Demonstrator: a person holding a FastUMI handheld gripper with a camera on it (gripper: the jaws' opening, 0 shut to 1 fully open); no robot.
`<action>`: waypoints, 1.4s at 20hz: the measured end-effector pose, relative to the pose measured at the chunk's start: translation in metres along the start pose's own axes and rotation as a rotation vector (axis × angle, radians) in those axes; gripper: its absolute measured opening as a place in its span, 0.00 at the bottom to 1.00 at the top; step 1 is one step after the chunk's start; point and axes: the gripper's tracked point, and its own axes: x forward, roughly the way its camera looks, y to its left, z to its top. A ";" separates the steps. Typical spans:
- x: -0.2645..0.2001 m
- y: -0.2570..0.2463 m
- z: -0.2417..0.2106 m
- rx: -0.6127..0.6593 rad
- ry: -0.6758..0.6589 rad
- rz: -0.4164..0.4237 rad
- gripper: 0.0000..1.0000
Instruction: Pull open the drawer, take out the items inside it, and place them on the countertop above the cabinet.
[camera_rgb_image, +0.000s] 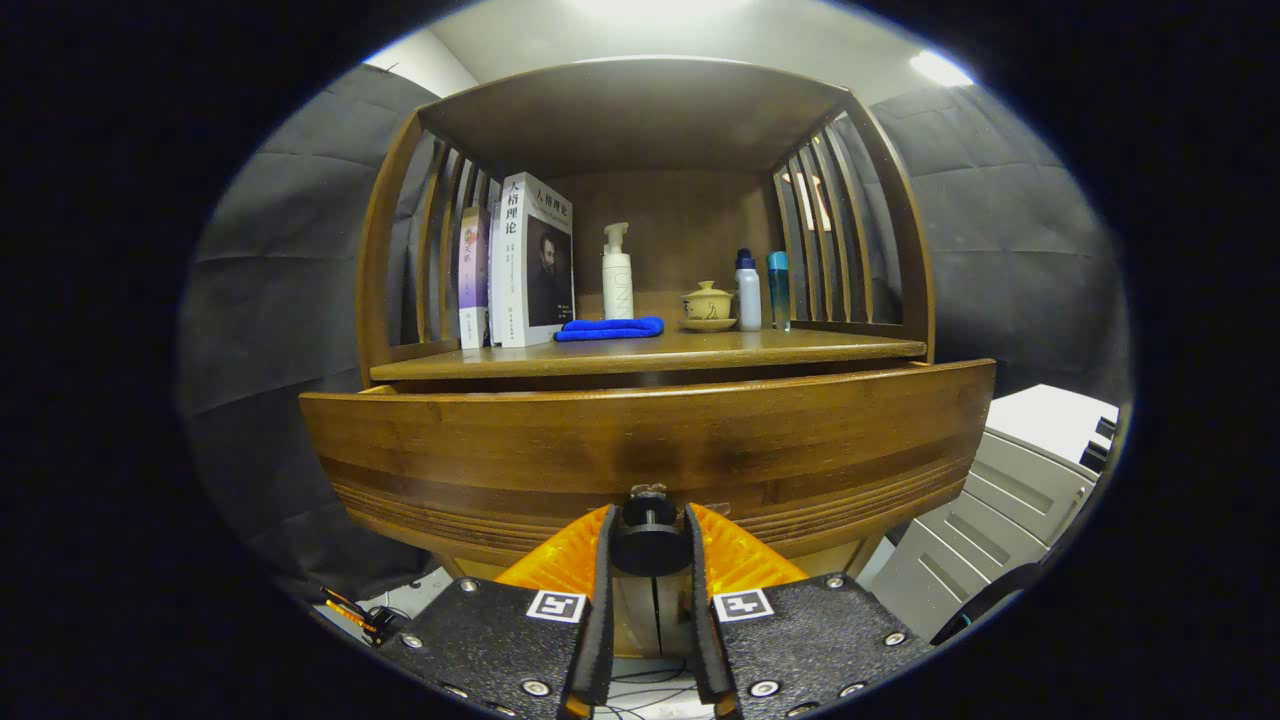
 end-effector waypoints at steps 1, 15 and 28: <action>-0.009 0.000 -0.002 -0.007 0.007 0.002 0.33; -0.104 0.007 -0.029 -0.026 0.092 0.046 0.33; -0.127 0.013 -0.017 0.039 0.086 0.063 0.61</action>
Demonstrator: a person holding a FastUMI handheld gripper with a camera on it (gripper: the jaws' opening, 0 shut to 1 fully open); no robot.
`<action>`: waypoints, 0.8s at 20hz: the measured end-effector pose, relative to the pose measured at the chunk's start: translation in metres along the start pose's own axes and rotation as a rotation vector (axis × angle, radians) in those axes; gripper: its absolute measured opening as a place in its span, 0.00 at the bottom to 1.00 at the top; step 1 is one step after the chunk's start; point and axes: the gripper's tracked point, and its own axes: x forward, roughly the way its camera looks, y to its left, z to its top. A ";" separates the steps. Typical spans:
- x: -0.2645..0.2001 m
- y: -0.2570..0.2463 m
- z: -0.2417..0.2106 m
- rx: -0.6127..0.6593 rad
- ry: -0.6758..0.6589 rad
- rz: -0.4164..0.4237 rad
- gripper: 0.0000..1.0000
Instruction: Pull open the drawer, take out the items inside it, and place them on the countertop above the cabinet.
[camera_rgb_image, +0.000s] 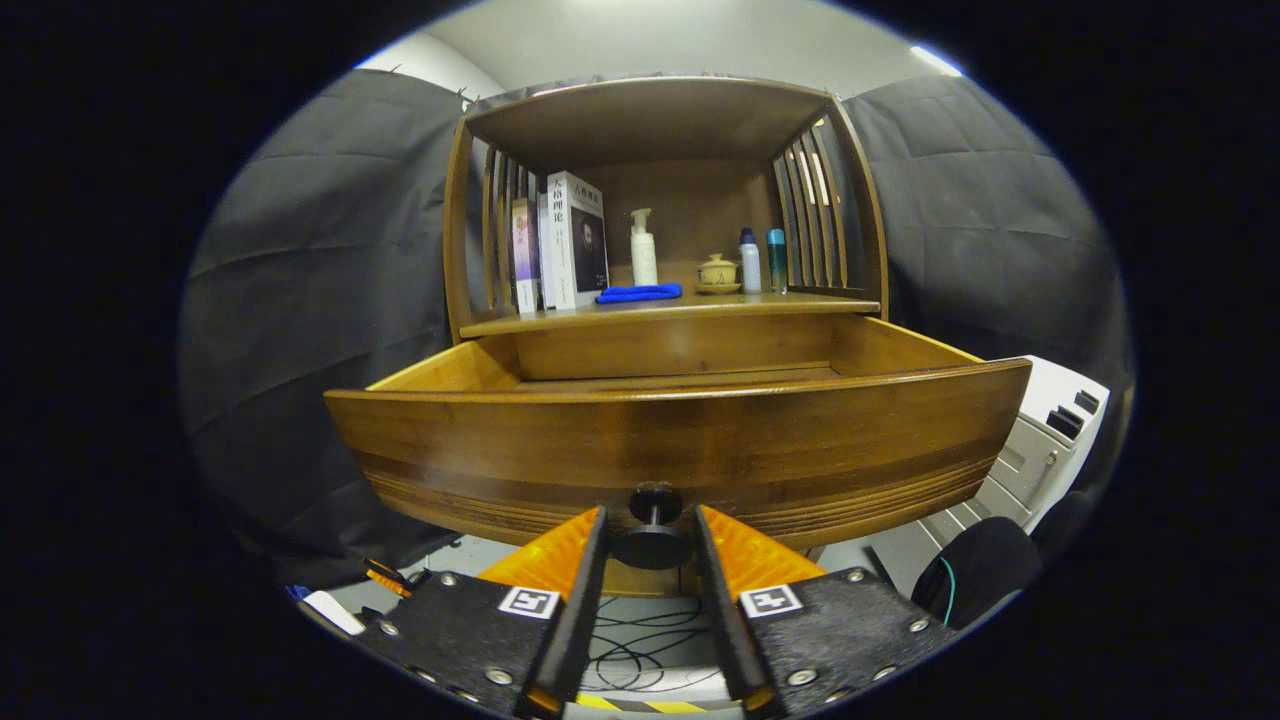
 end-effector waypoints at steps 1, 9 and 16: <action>-0.005 0.001 0.009 0.016 -0.016 0.007 0.73; -0.019 -0.016 0.113 0.057 -0.099 -0.056 0.95; 0.039 -0.032 0.165 0.046 -0.003 -0.151 0.96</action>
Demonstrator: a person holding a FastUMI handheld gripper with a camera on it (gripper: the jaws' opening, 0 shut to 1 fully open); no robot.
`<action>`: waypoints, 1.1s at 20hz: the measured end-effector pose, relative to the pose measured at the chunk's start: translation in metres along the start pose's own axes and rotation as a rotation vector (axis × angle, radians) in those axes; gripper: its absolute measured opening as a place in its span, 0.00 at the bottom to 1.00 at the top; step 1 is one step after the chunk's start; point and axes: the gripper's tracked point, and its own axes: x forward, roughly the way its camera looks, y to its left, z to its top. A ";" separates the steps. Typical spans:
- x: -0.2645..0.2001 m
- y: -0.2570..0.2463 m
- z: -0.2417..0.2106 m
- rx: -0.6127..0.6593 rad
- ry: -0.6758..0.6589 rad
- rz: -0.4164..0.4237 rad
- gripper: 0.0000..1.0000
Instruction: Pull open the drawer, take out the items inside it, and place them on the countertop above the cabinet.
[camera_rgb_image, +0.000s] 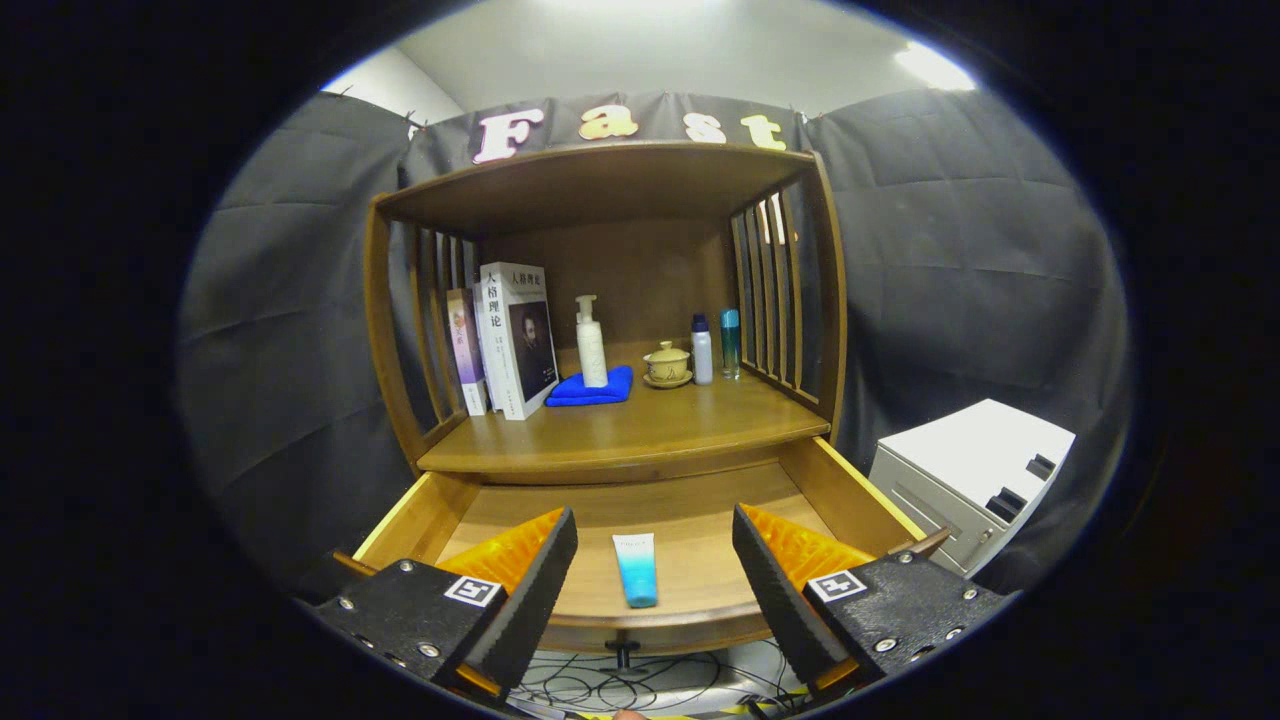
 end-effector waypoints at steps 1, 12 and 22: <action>0.010 -0.003 0.000 0.012 0.030 -0.016 0.96; 0.102 0.005 -0.077 -0.083 0.569 -0.107 0.96; 0.127 0.018 -0.168 -0.106 0.887 -0.078 0.89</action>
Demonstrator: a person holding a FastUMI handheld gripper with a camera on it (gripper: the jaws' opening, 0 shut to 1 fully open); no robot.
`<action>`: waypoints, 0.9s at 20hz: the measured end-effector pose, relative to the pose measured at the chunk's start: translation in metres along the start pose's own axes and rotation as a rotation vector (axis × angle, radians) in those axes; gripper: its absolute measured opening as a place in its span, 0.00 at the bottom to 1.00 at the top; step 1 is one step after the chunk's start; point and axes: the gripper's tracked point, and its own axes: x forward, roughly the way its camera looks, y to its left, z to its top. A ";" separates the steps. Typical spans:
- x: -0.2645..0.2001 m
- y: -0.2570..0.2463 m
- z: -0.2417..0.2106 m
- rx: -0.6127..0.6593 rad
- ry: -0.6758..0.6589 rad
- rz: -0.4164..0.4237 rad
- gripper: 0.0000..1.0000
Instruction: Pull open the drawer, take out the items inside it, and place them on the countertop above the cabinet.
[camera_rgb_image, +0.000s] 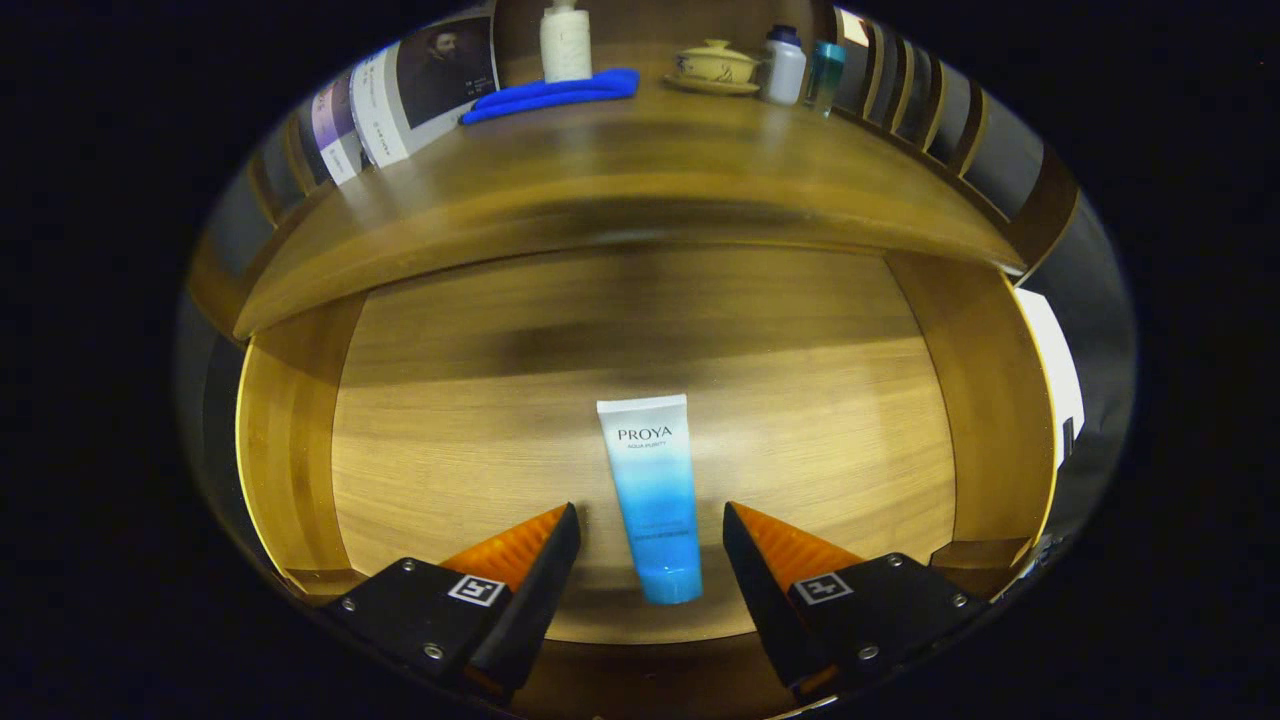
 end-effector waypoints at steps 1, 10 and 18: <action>0.002 -0.001 0.000 0.006 0.008 -0.004 0.84; 0.013 0.001 0.003 -0.005 -0.015 0.017 0.47; -0.031 -0.011 0.010 -0.071 -0.132 -0.053 0.38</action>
